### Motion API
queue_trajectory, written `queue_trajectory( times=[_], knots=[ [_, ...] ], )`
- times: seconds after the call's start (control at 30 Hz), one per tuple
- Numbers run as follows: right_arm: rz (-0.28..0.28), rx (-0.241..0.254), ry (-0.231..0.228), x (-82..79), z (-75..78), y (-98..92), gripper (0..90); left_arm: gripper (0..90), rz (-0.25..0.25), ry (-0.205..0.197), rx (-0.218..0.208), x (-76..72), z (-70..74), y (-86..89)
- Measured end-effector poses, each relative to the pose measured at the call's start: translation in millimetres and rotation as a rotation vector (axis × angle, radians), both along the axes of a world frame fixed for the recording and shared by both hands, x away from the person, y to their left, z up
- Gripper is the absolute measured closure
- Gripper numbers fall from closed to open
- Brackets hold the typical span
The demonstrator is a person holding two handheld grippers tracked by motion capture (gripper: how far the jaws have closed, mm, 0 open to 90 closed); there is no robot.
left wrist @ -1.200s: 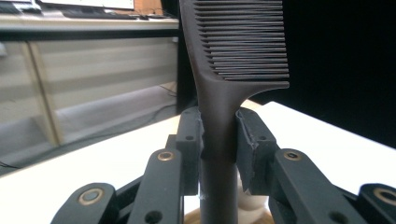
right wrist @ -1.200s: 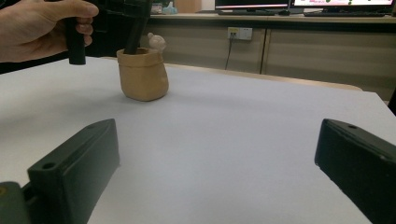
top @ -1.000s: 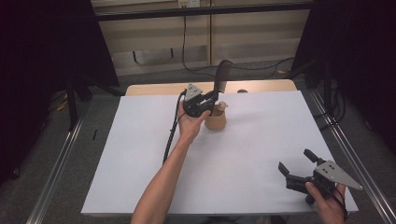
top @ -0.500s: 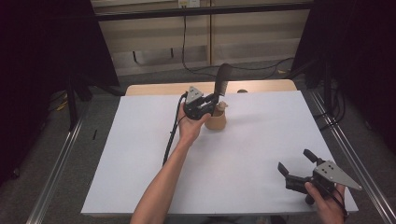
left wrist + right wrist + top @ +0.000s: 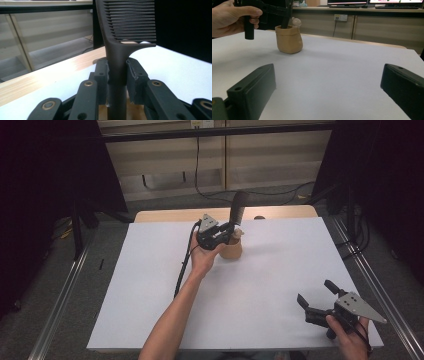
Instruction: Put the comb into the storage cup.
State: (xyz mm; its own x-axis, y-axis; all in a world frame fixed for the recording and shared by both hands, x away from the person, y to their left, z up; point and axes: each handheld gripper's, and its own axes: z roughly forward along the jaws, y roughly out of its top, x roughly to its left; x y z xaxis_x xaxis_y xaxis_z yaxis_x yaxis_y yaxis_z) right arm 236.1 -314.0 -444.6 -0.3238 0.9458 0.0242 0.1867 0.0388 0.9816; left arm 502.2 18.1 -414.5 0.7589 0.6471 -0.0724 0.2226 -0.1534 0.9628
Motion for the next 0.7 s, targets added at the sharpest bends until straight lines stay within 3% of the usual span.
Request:
queue_trajectory(
  times=[0.3, 0.5, 0.7],
  knots=[
    [0.001, -0.003, 0.002, 0.5, -0.2, 0.1, 0.0, 72.8, 0.001, 0.014, 0.019, -1.5, -5.7, 0.0],
    [0.003, -0.004, 0.003, 0.8, -0.4, 0.2, 0.0, 72.8, -0.012, 0.045, 0.026, -0.3, -9.7, 2.9],
    [0.002, -0.004, 0.004, 0.8, -0.4, 0.3, 0.0, 72.7, -0.023, 0.036, 0.037, -1.6, -9.2, 2.0]
  ],
)
